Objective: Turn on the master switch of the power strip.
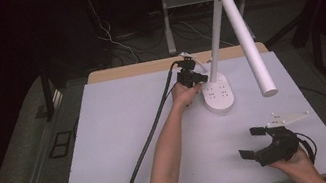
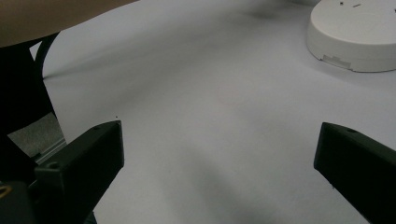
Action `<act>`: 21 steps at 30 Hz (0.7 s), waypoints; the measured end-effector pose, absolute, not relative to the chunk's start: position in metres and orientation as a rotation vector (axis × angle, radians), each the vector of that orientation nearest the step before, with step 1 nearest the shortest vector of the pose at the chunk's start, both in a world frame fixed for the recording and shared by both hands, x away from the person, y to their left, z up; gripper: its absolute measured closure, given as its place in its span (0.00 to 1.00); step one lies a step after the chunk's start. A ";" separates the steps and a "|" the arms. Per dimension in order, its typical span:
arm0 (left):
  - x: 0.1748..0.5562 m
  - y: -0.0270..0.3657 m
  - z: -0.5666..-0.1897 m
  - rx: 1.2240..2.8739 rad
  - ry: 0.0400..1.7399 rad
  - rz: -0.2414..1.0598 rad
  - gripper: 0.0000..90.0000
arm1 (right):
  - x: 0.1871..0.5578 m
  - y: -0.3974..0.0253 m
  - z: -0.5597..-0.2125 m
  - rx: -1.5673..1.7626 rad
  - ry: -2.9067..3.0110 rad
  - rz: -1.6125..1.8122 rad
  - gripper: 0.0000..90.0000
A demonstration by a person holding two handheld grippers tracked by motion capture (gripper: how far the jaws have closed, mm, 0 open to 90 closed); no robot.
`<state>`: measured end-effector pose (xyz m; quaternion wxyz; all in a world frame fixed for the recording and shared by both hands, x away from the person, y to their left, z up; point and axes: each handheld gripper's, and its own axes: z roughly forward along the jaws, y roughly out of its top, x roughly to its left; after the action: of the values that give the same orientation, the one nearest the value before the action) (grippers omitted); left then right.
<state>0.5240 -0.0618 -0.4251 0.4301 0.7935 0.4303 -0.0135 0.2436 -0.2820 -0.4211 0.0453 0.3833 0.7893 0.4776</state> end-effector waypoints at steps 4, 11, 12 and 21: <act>0.524 -0.062 -0.428 1.984 1.092 -0.006 1.00 | 0.244 -0.282 -0.421 1.171 2.412 1.457 0.01; 0.523 -0.064 -0.428 1.982 1.087 0.022 1.00 | 0.244 -0.282 -0.421 1.168 2.414 1.454 0.01; 0.523 -0.064 -0.429 1.997 1.073 0.031 1.00 | 0.244 -0.282 -0.421 1.168 2.414 1.453 0.01; 0.521 -0.068 -0.428 2.022 1.065 0.057 1.00 | 0.244 -0.282 -0.421 1.164 2.414 1.453 0.01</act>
<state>0.5214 -0.0676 -0.4277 0.4147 0.8049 0.4238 0.0226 0.2444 -0.2819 -0.4213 0.0461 0.3815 0.7910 0.4762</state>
